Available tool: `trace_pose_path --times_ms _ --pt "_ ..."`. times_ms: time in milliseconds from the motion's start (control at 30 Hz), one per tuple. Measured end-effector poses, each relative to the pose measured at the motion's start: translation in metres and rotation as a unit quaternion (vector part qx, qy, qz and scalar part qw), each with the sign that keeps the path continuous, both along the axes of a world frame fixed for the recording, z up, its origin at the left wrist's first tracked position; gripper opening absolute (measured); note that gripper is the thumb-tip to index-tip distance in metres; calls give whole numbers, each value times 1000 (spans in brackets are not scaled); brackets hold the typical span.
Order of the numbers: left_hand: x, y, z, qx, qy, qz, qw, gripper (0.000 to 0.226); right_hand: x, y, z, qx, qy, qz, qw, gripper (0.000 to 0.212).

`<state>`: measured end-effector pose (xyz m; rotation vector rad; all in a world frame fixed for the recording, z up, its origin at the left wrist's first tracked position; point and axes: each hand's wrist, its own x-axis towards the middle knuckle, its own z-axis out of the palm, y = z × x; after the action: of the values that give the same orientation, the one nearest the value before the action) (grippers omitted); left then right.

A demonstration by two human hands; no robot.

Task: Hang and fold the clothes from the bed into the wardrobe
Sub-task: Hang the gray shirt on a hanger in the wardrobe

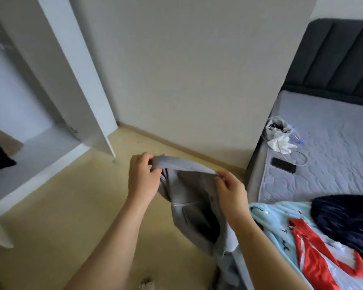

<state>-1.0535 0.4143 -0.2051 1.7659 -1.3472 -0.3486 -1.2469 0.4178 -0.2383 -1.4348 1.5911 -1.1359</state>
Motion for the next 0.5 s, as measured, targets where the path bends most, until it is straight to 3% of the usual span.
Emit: trace_pose_path --times_ms 33,333,500 --pt "17 2 4 -7 6 20 1000 1 17 -7 4 -10 -2 22 1000 17" --pt "181 9 27 -63 10 192 979 36 183 -65 40 -61 21 166 984 18" --pt "276 9 39 23 -76 209 975 23 279 -96 55 -90 22 188 978 15"
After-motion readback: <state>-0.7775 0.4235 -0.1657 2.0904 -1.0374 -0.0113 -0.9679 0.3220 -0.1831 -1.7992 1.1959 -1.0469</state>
